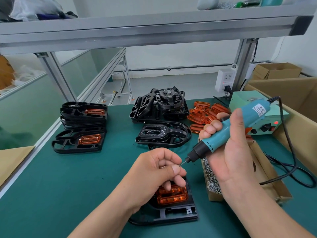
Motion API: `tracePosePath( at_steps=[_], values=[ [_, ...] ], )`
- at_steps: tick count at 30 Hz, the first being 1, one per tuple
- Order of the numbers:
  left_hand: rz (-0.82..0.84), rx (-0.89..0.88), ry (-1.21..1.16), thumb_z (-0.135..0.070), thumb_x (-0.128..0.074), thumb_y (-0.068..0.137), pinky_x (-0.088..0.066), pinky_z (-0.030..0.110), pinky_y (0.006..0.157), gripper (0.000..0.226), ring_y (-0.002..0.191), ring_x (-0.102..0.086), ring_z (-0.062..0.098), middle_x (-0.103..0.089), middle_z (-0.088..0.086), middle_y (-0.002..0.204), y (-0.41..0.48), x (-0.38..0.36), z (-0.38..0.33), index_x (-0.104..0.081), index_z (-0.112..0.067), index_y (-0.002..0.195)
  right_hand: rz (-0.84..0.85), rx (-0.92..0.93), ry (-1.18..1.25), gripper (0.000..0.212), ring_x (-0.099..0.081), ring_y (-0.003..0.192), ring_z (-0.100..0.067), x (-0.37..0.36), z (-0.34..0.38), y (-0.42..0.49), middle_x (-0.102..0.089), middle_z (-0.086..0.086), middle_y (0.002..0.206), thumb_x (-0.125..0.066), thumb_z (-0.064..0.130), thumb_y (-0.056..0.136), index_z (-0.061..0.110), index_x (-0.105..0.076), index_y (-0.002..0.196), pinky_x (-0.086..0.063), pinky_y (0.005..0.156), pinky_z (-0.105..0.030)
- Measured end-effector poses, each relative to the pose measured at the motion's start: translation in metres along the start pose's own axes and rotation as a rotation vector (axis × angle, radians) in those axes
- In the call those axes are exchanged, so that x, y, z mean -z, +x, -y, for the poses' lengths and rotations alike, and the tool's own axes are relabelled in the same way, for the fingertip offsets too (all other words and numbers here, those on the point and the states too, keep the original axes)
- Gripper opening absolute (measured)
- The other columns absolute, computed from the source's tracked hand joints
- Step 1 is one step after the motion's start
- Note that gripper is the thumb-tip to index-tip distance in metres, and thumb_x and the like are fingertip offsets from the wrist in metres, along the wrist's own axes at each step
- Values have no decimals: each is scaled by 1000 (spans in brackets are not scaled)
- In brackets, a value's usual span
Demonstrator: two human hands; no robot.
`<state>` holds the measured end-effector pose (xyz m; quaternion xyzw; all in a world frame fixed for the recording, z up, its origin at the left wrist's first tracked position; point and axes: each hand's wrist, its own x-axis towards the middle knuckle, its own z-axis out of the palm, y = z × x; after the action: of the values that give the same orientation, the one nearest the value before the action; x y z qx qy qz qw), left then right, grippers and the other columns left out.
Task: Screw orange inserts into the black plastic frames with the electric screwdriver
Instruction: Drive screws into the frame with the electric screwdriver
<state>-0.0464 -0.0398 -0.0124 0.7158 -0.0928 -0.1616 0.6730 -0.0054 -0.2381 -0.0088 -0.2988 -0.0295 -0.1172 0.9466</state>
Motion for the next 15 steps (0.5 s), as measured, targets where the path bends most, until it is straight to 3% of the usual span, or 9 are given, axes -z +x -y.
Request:
tracePosePath(
  at_steps=[11, 15],
  values=[
    [122, 59, -65, -9, -67, 96, -50, 22, 60, 16, 75, -70, 22, -79, 19, 97, -1, 1, 1, -67, -8, 112, 93, -4, 0, 34, -49, 67, -11, 1, 1, -1, -48, 3, 76, -71, 51, 98, 17, -65, 97, -49, 64, -24],
    [120, 54, -57, -4, -65, 99, -51, 21, 59, 14, 72, -72, 17, -79, 18, 96, -1, 2, 1, -66, -6, 113, 110, 3, -8, 35, -49, 67, -11, 1, 2, -2, -48, 4, 76, -72, 52, 97, 18, -64, 98, -49, 64, -24]
  ],
)
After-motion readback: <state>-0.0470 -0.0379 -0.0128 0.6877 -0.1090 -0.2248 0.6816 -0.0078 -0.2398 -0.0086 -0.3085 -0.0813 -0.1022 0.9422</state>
